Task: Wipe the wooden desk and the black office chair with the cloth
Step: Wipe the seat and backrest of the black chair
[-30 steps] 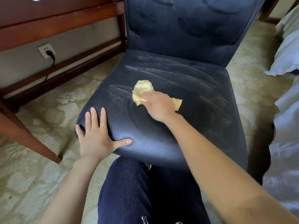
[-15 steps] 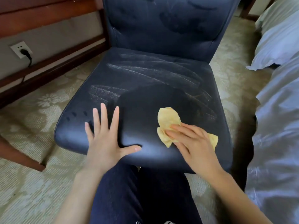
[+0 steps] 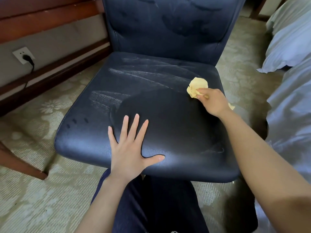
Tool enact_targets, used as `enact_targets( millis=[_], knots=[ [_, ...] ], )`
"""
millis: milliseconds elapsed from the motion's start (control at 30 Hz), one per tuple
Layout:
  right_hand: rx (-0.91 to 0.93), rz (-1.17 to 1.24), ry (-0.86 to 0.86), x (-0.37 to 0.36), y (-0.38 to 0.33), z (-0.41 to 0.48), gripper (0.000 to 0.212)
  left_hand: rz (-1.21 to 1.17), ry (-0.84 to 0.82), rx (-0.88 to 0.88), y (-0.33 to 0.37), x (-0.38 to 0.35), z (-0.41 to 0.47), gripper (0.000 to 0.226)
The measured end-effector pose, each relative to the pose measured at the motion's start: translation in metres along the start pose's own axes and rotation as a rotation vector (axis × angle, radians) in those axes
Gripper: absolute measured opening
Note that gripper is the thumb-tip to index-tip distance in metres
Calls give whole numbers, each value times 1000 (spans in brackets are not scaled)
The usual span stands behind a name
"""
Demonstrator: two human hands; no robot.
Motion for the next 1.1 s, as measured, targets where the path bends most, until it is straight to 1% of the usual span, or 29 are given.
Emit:
enact_targets(
  millis=[100, 267, 333, 433, 500, 600, 667, 733, 833, 1000, 1100],
  knots=[
    [40, -10, 41, 4, -6, -31, 32, -6, -1, 14, 0, 2, -2, 104],
    [178, 30, 190, 28, -13, -117, 30, -1, -3, 26, -2, 3, -3, 105],
    [234, 35, 206, 33, -13, -150, 31, 3, 1, 24, -1, 3, -4, 105],
    [285, 112, 214, 33, -9, -195, 31, 1, 7, 23, -1, 3, -4, 104],
    [353, 133, 213, 30, -9, -217, 32, 0, 9, 21, 0, 3, -4, 103],
    [513, 95, 190, 32, -11, -218, 33, 3, 6, 17, 0, 3, -5, 103],
    [549, 92, 162, 38, -7, -191, 31, 4, -6, 15, 1, 2, -4, 105],
    [518, 112, 110, 41, -1, -151, 29, 7, -20, 18, 1, 0, -3, 108],
    [409, 151, 39, 39, 8, -90, 26, 7, -25, 25, 1, -2, -1, 107],
    [137, 200, 14, 24, 36, -11, 31, 7, -21, 26, 1, -3, -2, 106],
    [70, 161, 36, 17, 42, -2, 32, 9, -13, 34, 1, -2, -2, 104]
  ],
)
Point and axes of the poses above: each hand's wrist, its own z-axis towards the middle knuckle, its own x-axis out of the back of the hand, y = z × x, the point moved 10 cm from there along z, towards the middle knuckle, and after that the axes turned 5 degrees about y, right-handed, at the moved point
